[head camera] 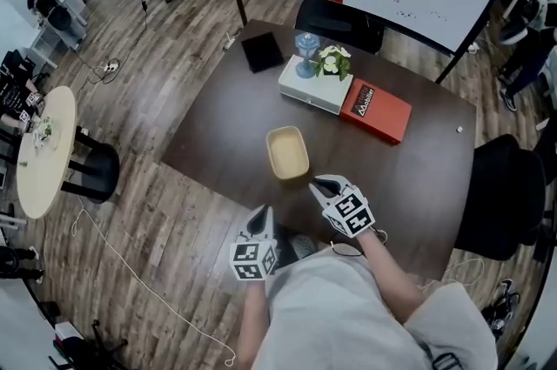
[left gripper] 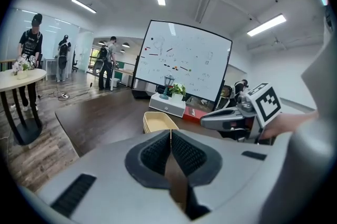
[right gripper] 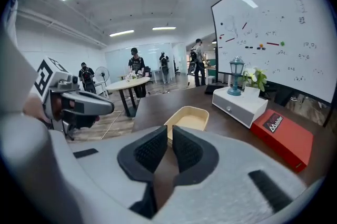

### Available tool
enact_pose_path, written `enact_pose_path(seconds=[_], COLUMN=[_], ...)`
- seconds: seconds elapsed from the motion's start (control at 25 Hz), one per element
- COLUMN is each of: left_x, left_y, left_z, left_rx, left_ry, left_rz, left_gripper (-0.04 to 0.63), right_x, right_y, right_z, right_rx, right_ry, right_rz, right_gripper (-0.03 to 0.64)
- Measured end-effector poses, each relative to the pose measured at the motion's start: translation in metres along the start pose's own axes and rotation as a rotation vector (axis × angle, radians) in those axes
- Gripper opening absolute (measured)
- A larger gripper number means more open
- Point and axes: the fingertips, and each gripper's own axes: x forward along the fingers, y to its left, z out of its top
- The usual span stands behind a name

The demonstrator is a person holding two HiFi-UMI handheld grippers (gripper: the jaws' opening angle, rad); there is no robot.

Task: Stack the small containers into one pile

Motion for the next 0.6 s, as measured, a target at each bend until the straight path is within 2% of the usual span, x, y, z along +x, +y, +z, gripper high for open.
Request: enact_pose_path(seconds=[0.28, 0.6], left_x=[0.002, 0.001], left_y=[-0.013, -0.014], left_z=[0.007, 0.004], left_rx=[0.032, 0.040], left_ry=[-0.032, -0.018], left_rz=[-0.022, -0.002], left_gripper=[0.005, 0.006], right_x=[-0.023, -0.027], right_y=[-0.004, 0.007], right_z=[-0.003, -0.014], right_rx=[0.127, 0.124], right_ry=[-0.116, -0.094], right_rz=[-0.072, -0.076], right_gripper=[0.005, 0.003])
